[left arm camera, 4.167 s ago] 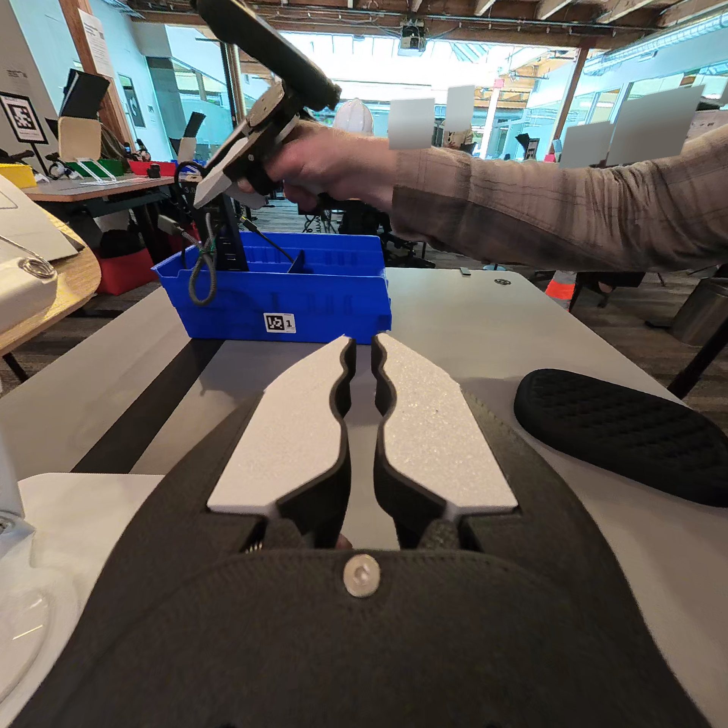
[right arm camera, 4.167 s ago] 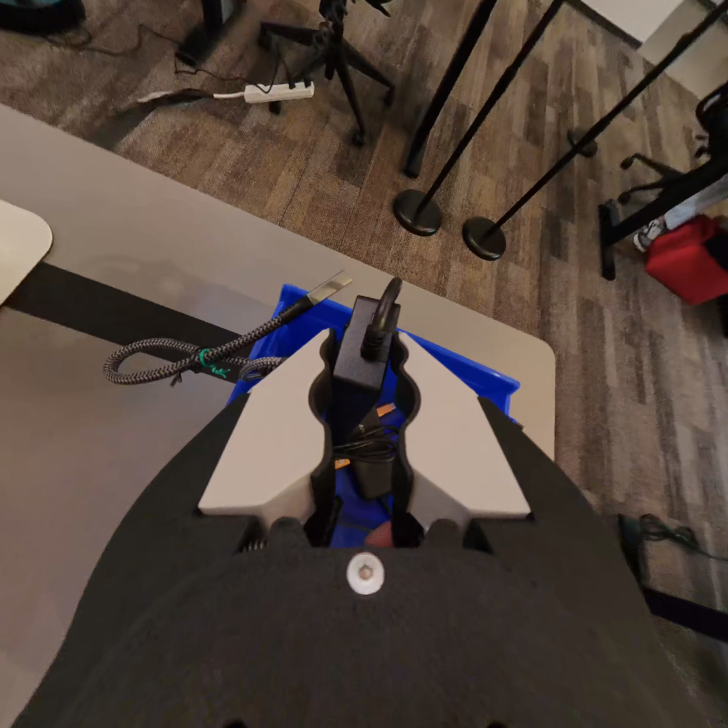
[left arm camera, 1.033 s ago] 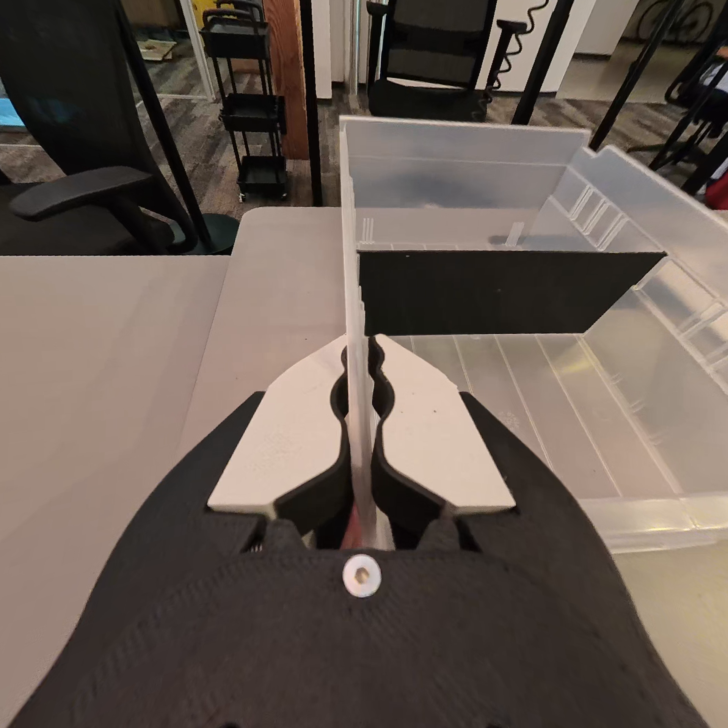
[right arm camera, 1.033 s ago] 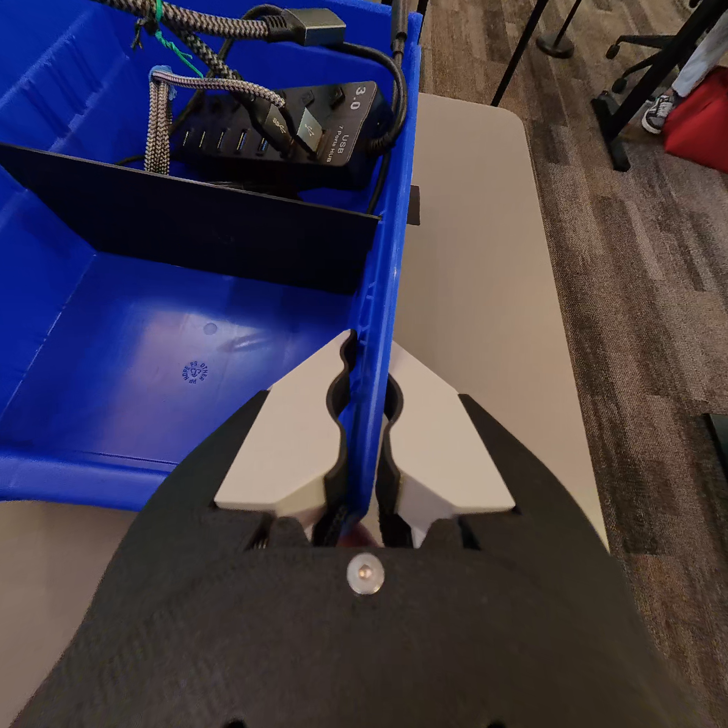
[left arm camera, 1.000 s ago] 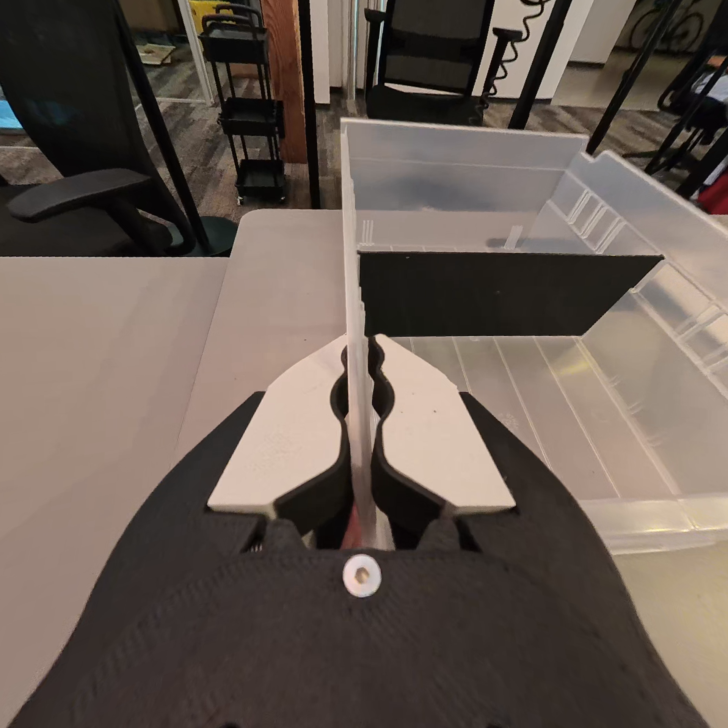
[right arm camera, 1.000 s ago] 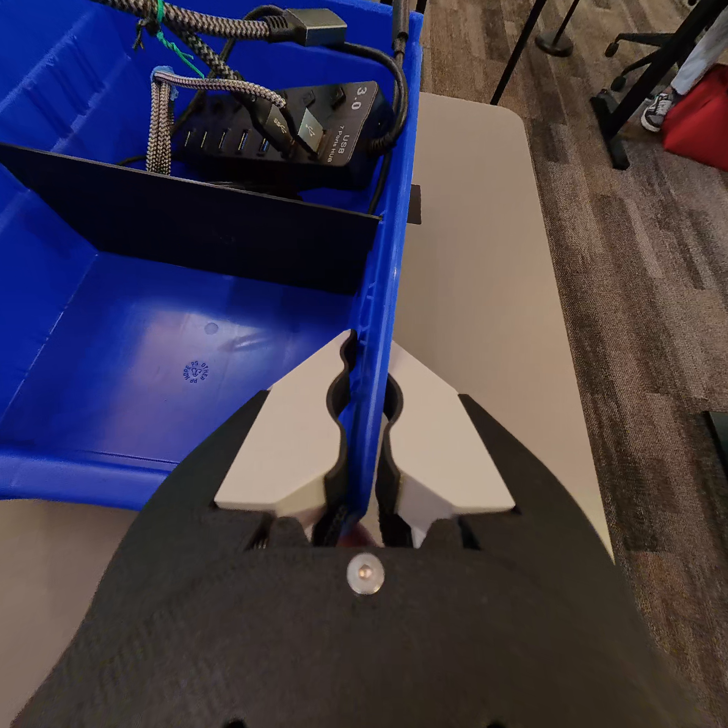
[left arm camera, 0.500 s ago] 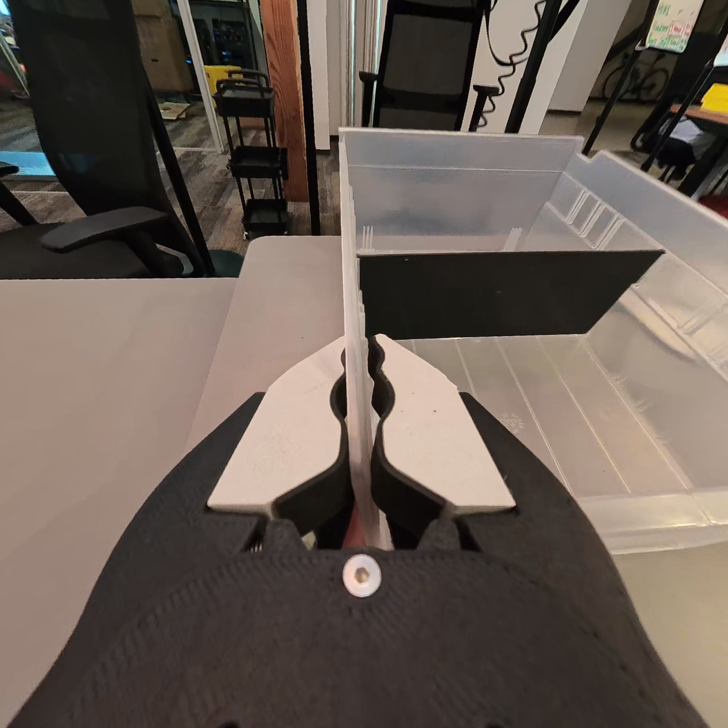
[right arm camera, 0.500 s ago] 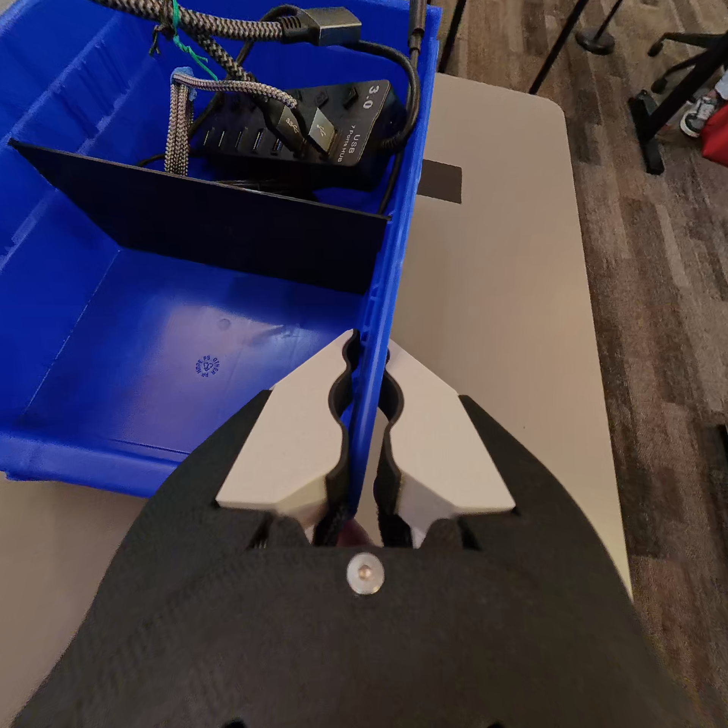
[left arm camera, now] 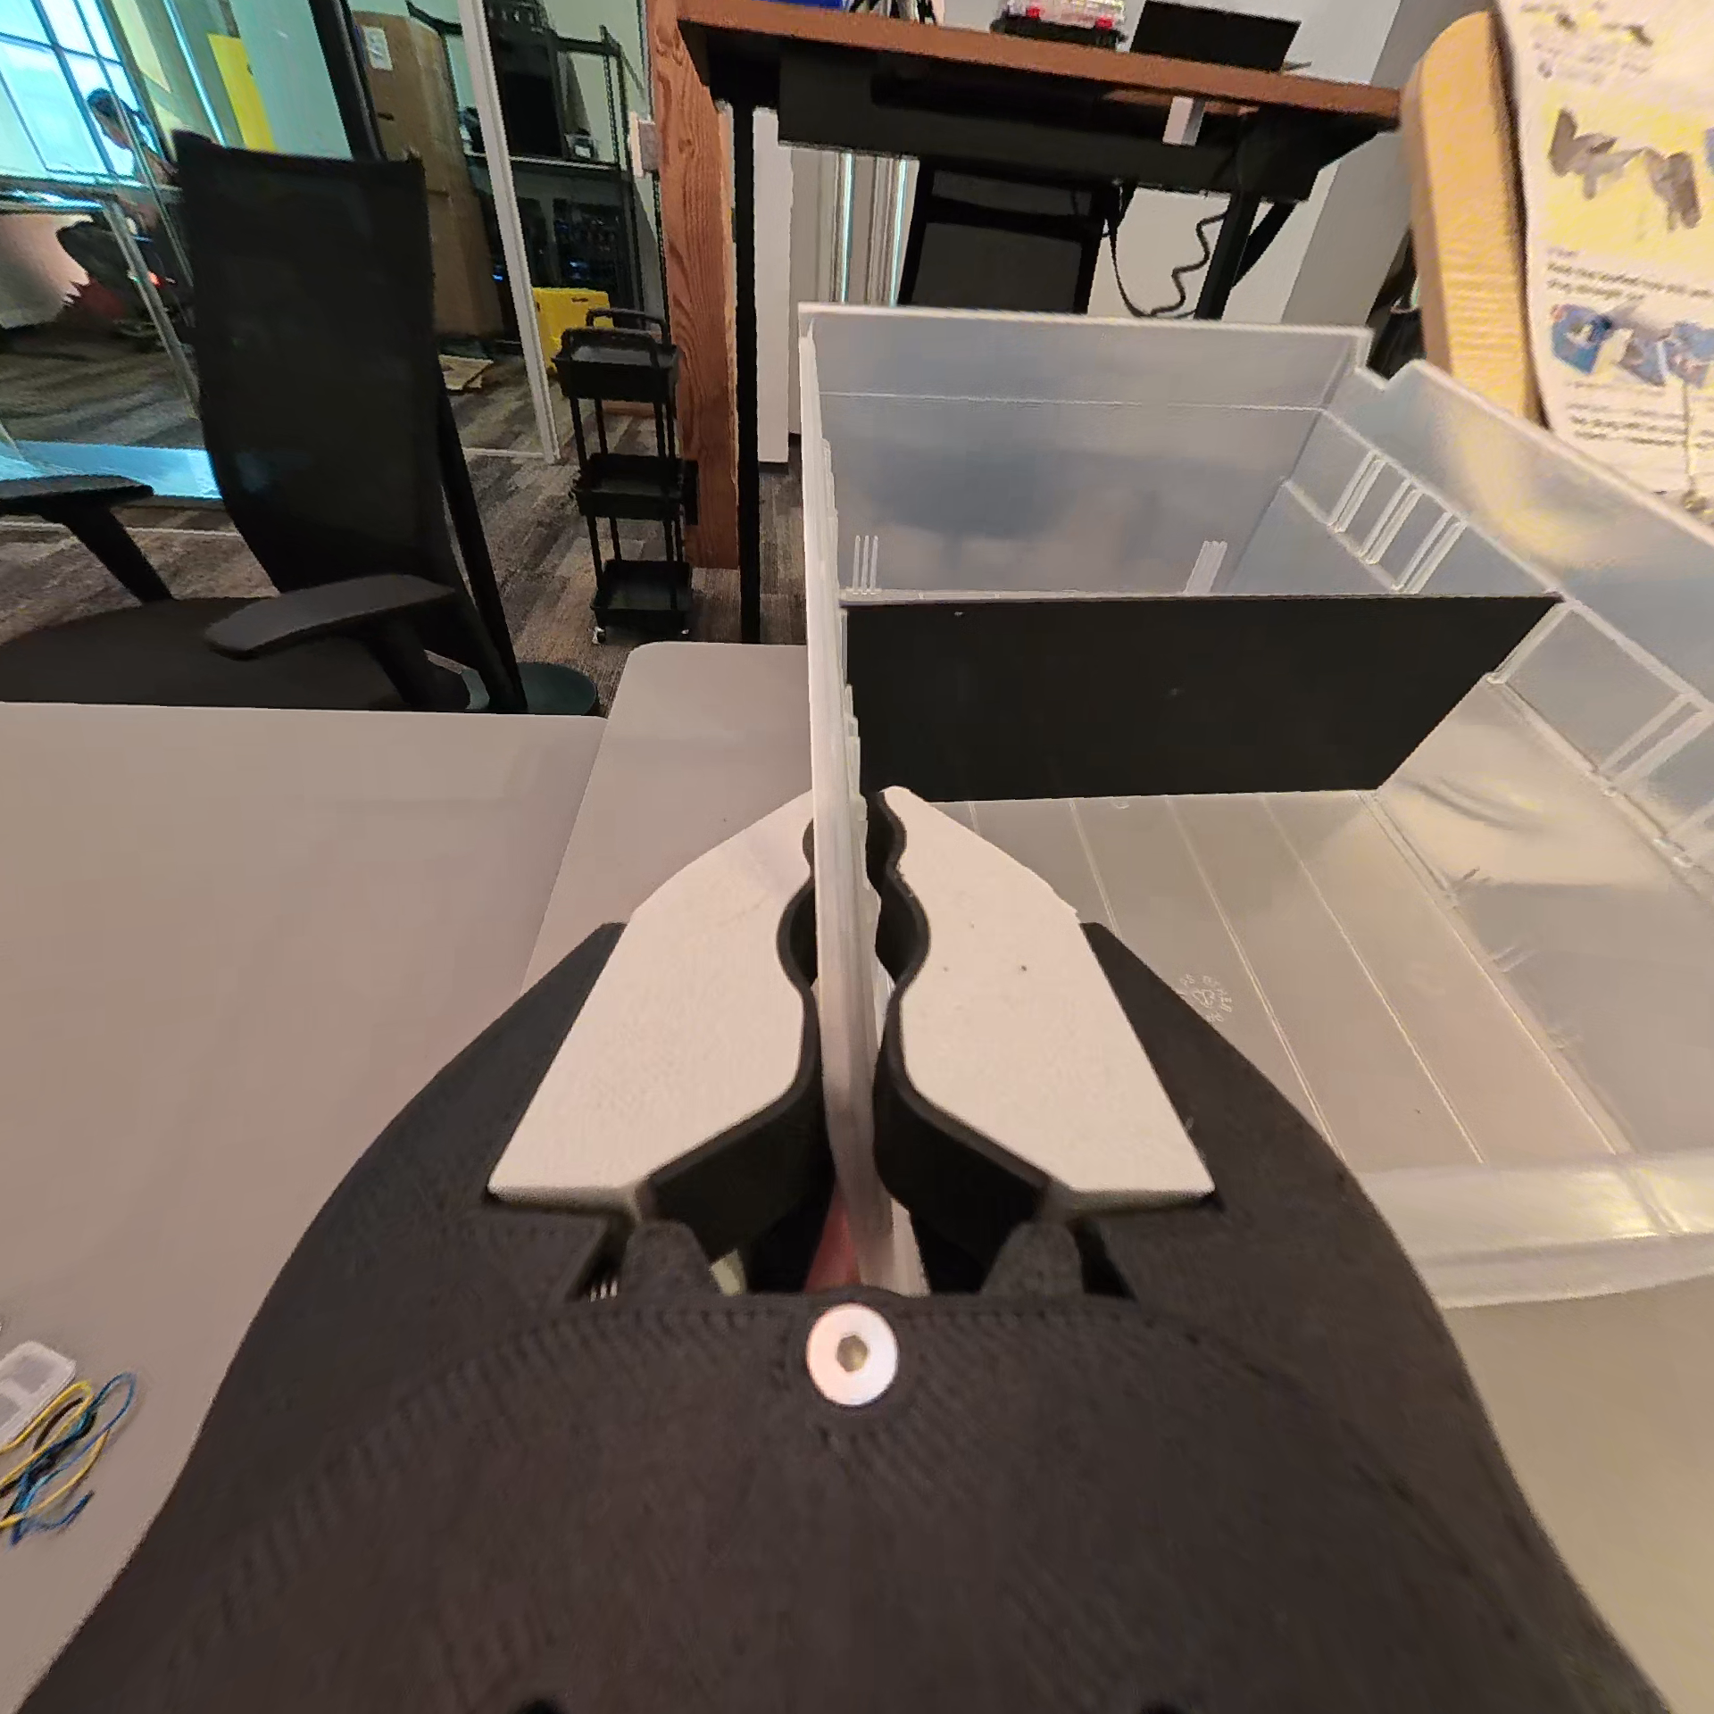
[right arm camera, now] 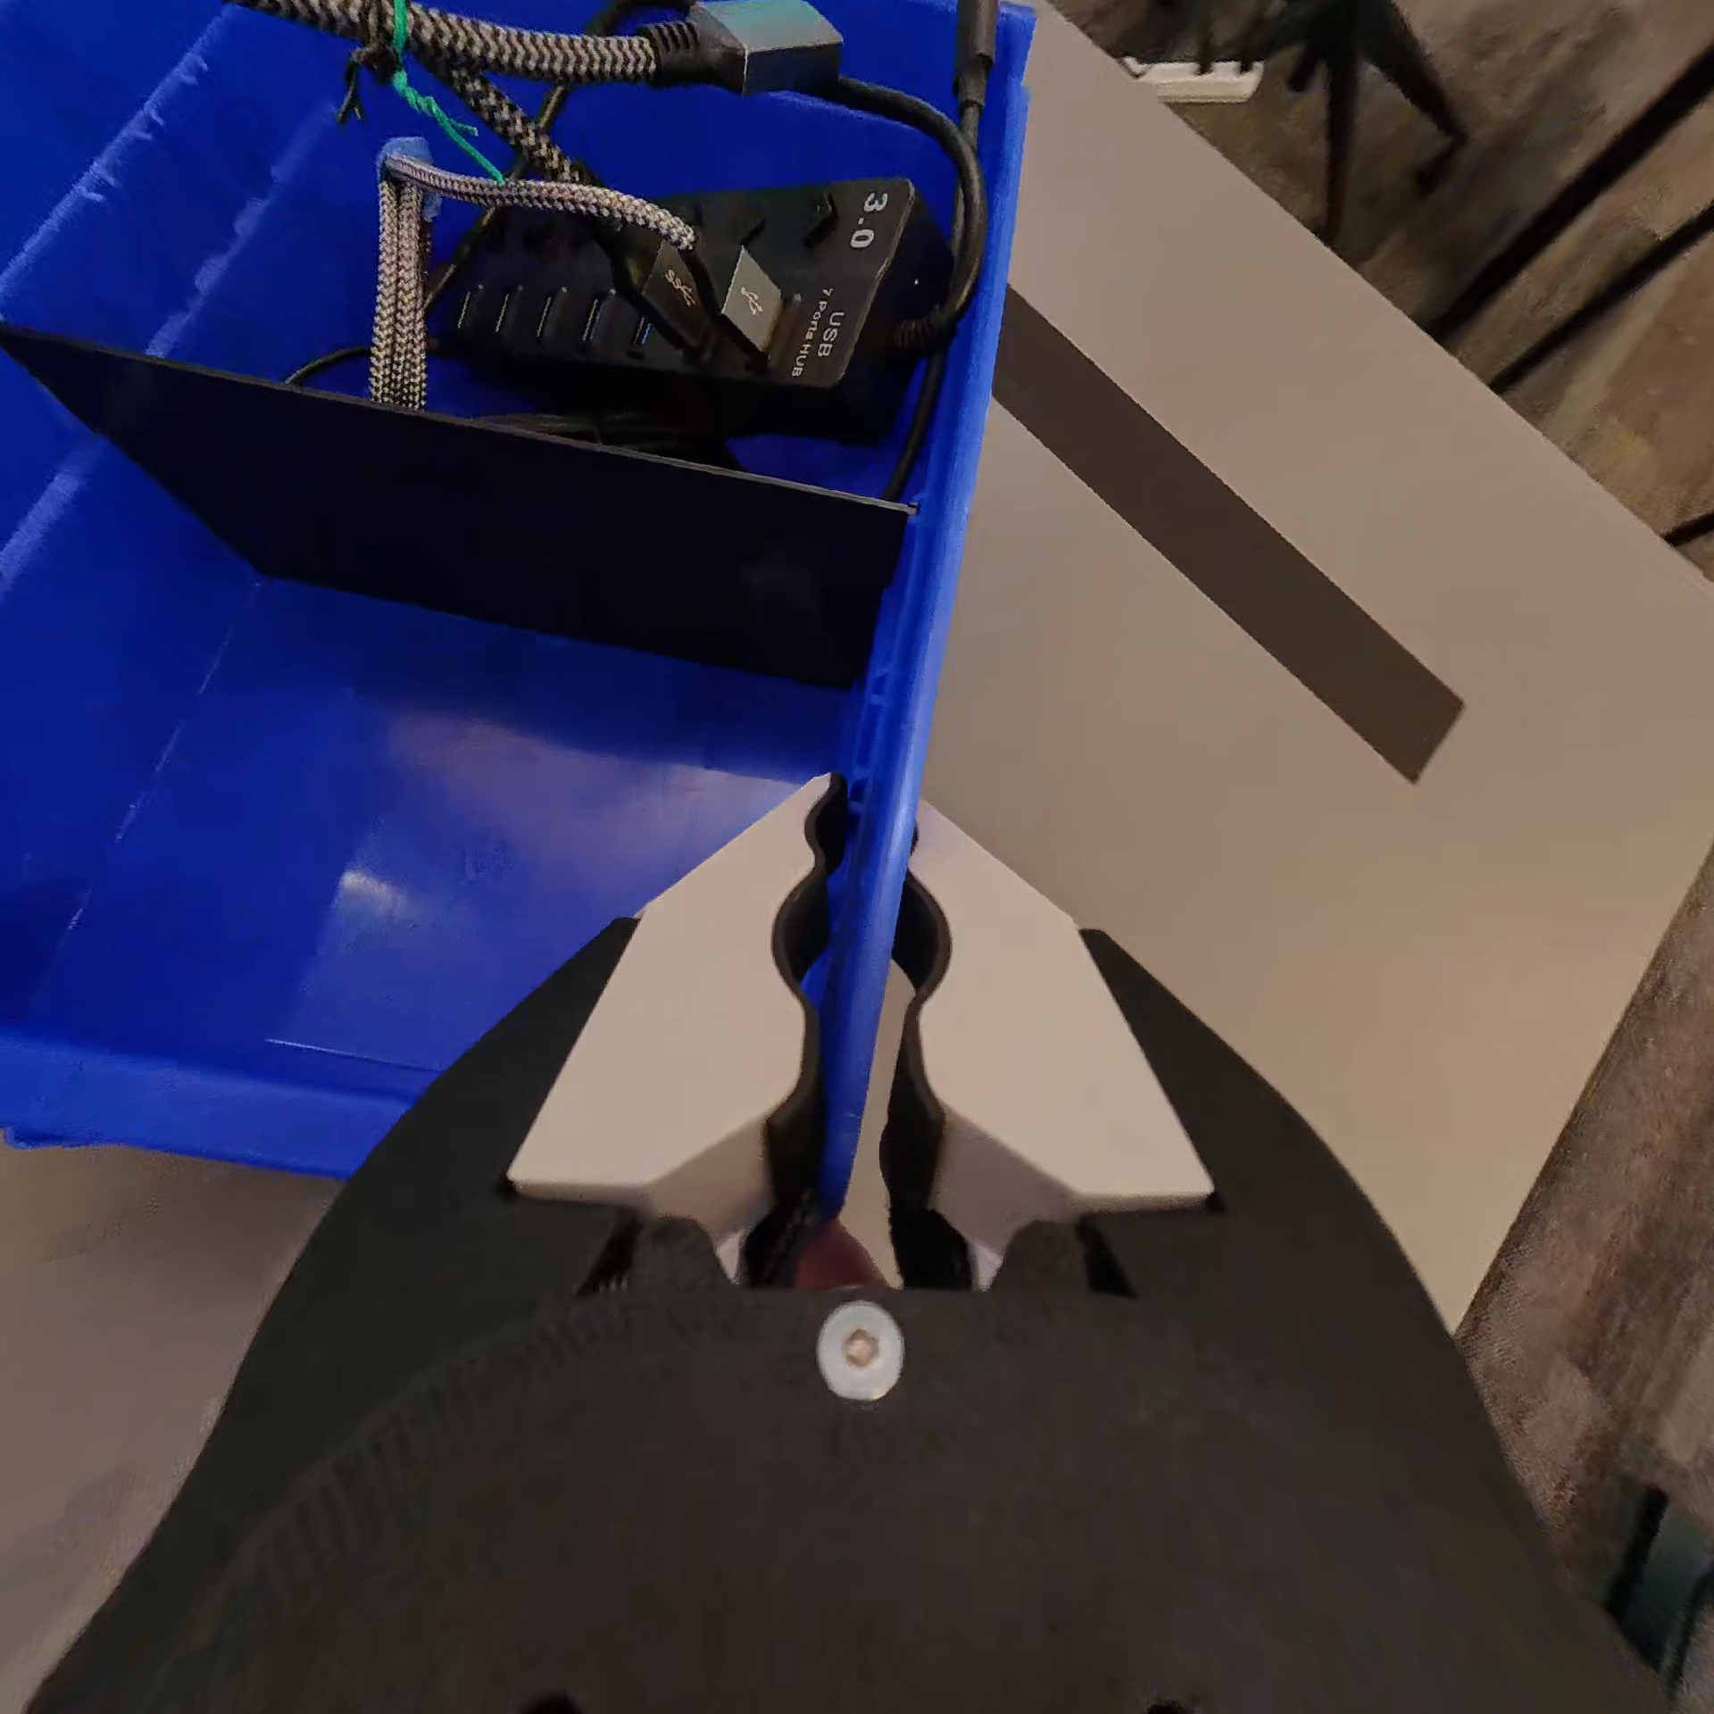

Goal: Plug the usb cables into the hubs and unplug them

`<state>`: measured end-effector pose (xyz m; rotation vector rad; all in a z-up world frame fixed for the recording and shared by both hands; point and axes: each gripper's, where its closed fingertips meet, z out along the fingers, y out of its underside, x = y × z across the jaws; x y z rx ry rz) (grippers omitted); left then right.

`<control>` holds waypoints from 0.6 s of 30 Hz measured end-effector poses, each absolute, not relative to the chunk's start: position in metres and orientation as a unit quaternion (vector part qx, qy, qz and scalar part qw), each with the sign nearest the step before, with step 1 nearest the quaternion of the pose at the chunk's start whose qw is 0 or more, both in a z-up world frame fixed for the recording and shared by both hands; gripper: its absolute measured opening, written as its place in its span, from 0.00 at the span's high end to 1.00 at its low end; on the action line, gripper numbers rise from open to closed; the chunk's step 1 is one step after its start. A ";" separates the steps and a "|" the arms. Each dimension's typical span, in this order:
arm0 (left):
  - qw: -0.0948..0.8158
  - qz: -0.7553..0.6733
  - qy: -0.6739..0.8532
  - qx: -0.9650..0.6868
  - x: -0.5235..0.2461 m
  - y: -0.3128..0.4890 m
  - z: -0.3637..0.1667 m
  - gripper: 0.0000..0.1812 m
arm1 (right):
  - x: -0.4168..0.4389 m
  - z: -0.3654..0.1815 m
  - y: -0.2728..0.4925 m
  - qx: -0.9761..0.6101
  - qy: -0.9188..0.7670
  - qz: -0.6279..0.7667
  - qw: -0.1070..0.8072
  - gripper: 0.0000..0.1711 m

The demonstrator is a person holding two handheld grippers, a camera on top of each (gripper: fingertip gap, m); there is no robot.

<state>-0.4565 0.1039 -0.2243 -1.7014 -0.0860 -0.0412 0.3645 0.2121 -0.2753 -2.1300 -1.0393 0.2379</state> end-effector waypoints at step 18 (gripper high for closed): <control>0.705 -0.012 -0.044 -0.708 -0.451 0.024 -0.190 0.97 | 0.200 -0.275 0.156 -0.785 -0.513 0.129 0.324 0.98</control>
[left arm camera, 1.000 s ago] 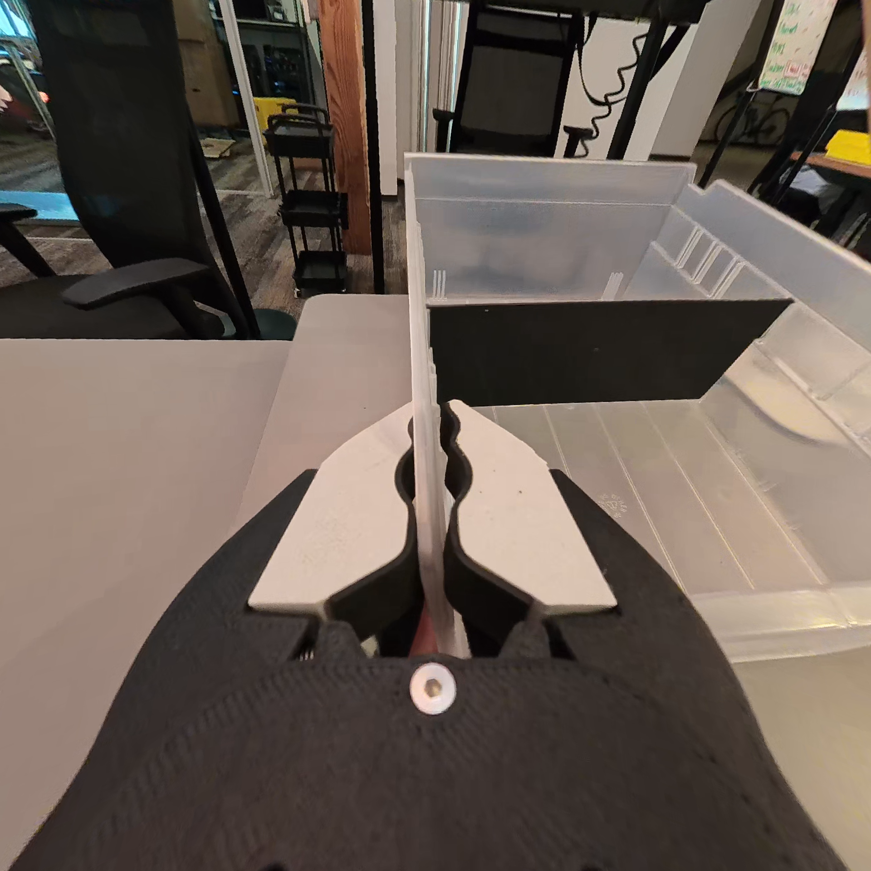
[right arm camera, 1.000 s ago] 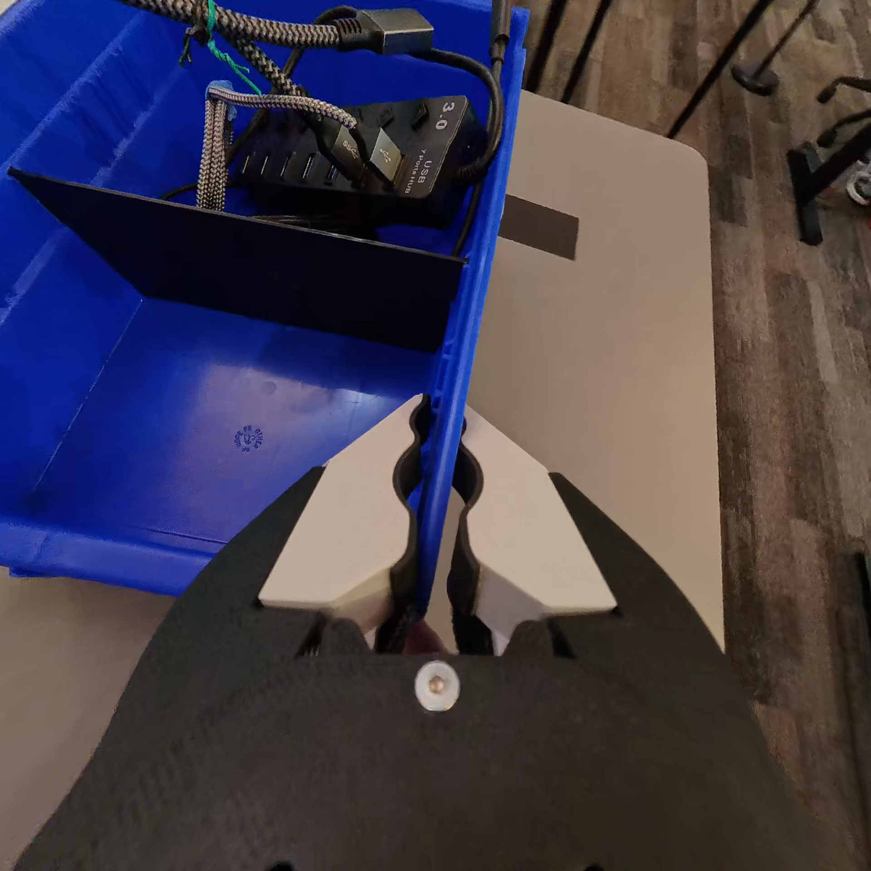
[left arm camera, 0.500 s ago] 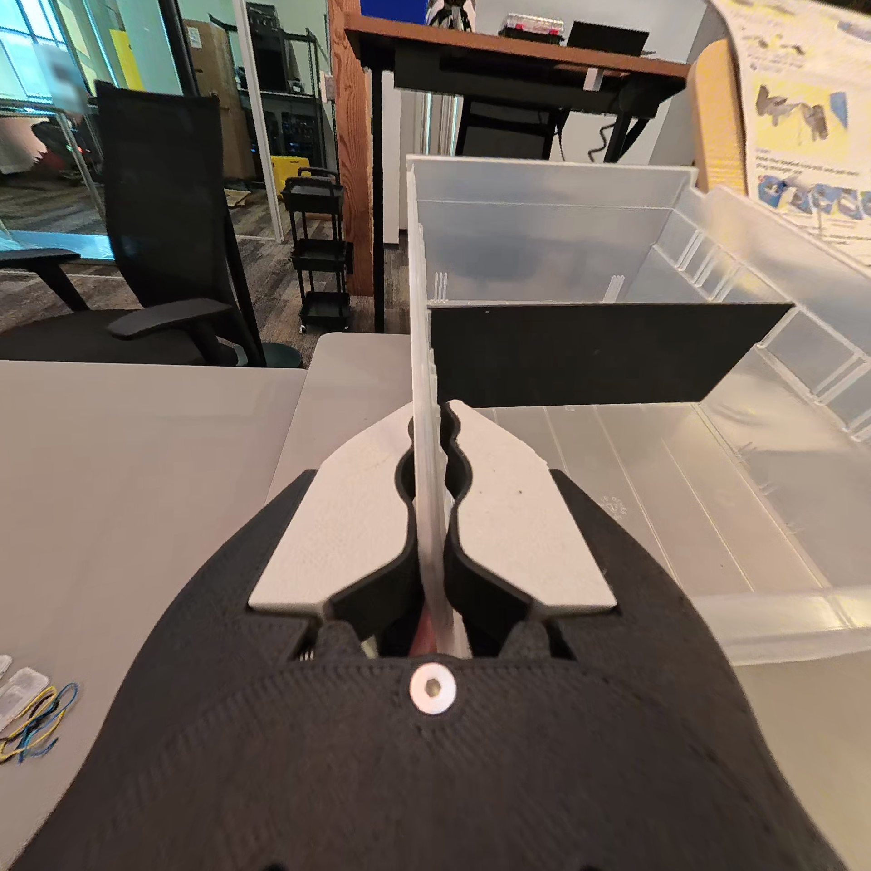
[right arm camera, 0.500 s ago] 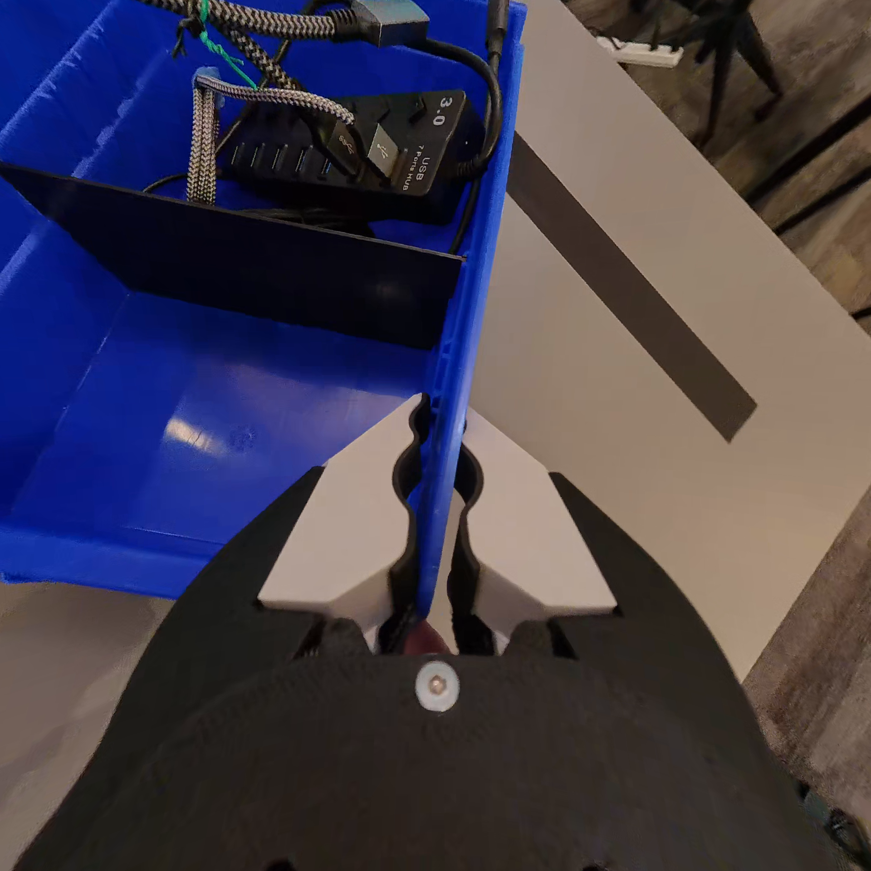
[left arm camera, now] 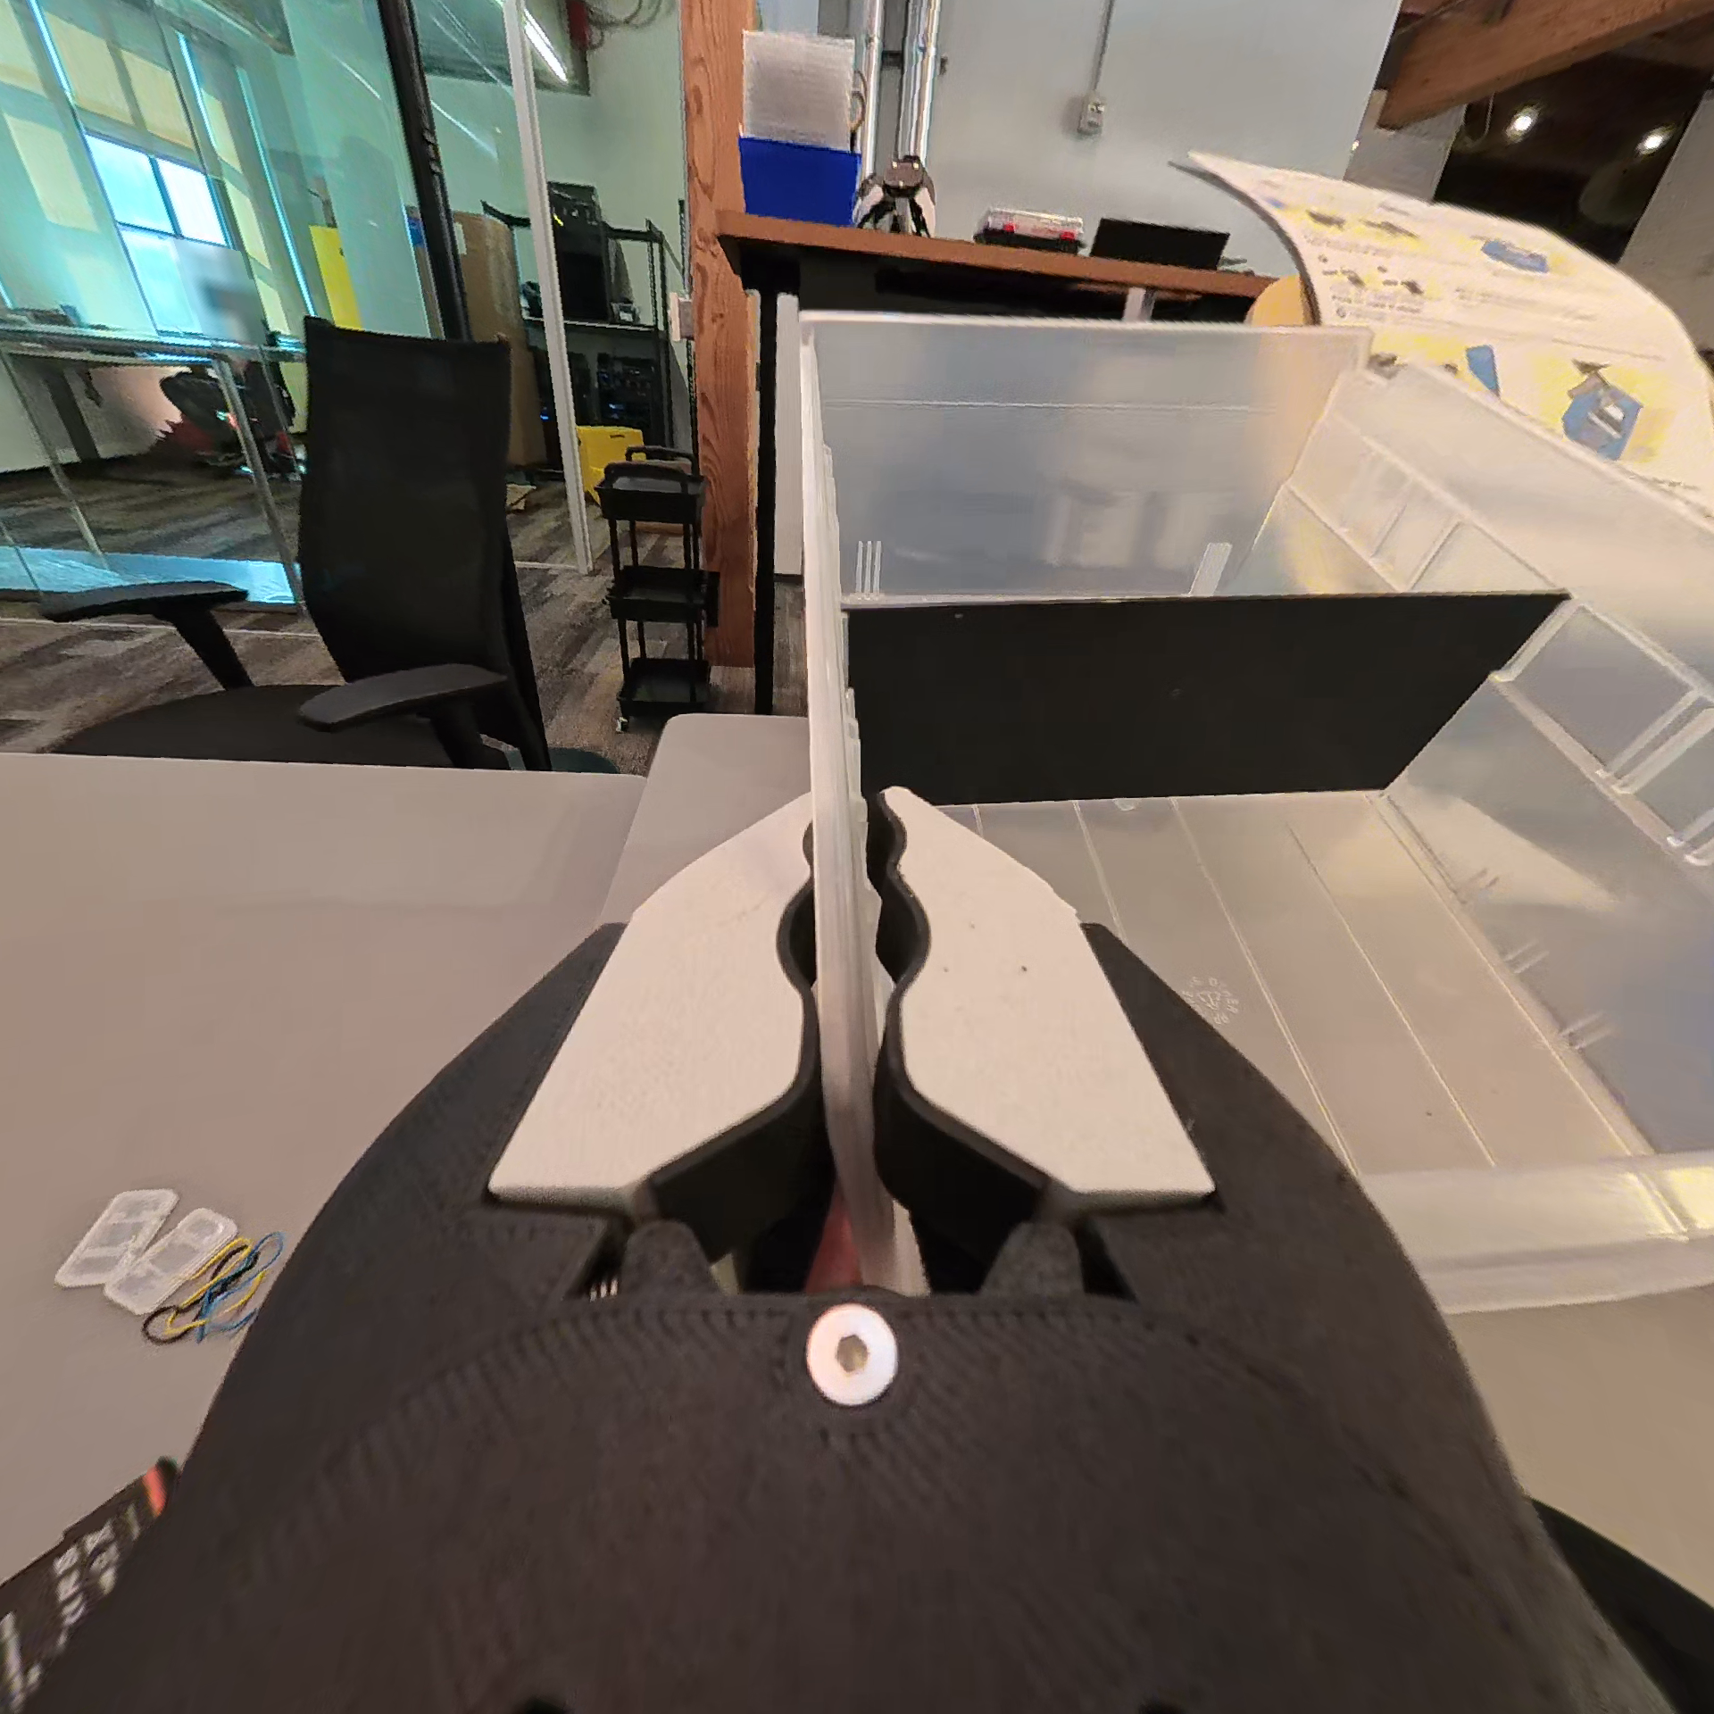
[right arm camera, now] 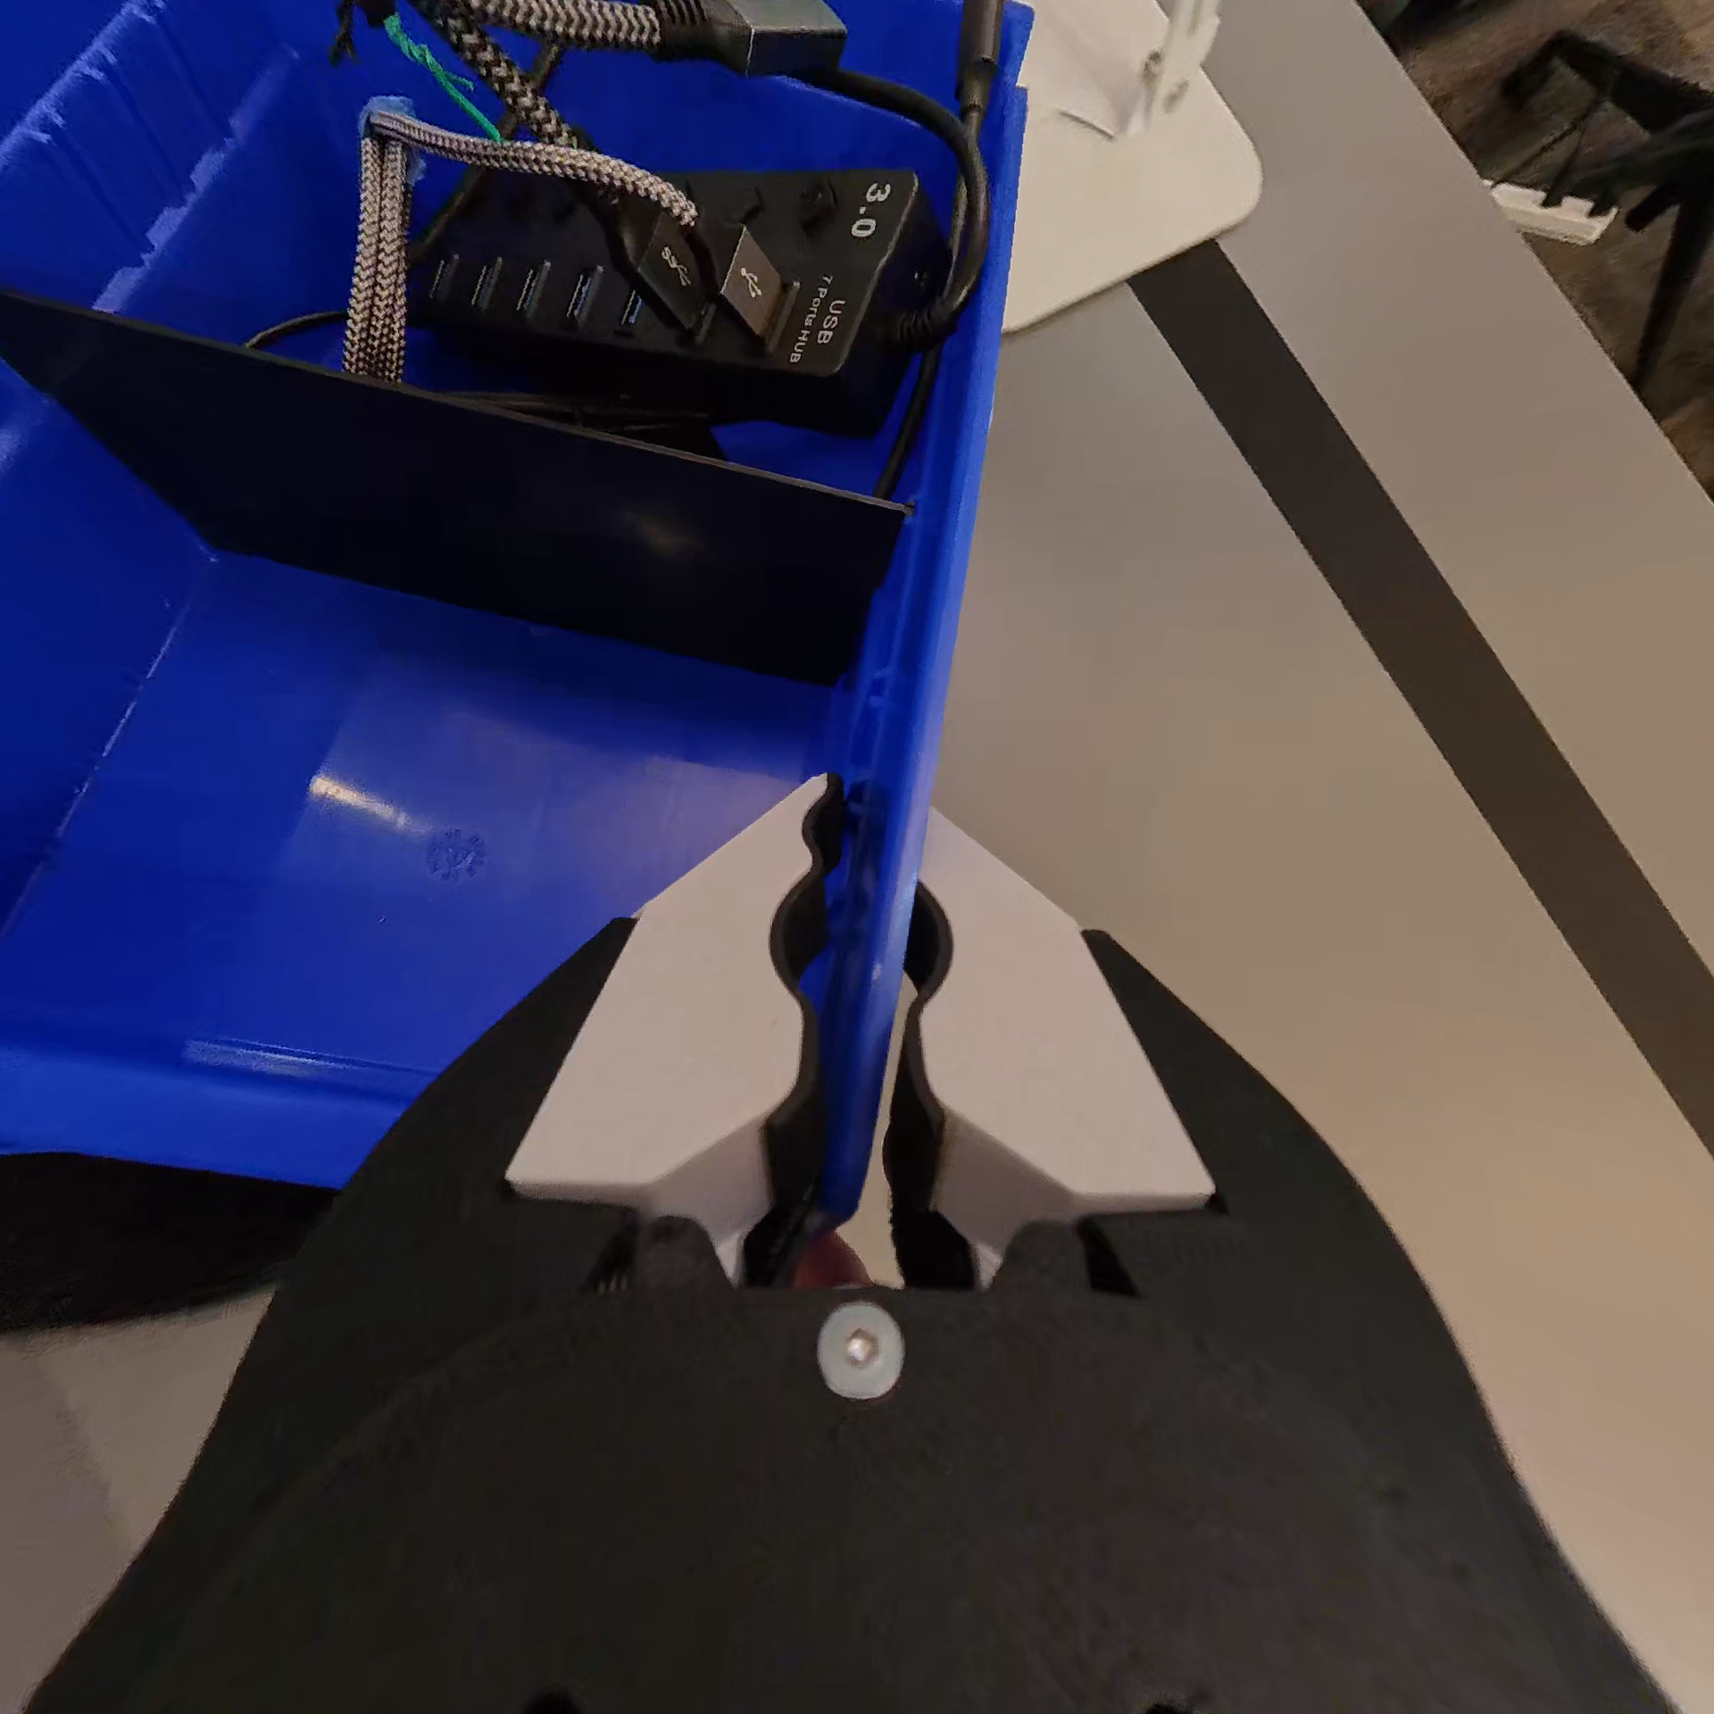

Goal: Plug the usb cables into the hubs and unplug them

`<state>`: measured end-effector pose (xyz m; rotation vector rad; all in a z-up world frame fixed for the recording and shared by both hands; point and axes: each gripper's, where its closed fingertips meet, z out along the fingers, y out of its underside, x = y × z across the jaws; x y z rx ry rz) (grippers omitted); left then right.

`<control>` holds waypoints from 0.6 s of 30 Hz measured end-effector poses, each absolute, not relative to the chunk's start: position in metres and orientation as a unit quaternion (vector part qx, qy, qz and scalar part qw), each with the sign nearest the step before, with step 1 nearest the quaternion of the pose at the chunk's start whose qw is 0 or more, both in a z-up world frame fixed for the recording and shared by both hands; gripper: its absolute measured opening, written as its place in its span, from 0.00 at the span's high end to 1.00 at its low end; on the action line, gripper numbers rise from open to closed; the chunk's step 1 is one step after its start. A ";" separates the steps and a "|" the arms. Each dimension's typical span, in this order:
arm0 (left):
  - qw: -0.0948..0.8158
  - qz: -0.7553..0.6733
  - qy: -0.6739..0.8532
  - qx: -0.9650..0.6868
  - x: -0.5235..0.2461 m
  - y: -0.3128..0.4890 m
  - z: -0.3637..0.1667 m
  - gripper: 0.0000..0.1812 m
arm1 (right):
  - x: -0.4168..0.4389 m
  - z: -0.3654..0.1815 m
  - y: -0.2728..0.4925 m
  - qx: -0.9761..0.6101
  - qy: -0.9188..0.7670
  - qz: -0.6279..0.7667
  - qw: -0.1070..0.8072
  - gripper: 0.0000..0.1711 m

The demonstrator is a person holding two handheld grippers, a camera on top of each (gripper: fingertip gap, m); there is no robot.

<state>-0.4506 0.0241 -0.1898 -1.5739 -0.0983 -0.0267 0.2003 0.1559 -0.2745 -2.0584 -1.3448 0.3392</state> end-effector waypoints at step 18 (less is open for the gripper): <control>0.743 -0.021 -0.122 -0.658 -0.479 -0.070 -0.180 0.97 | 0.009 -0.288 0.143 -0.778 -0.493 0.159 0.356 0.98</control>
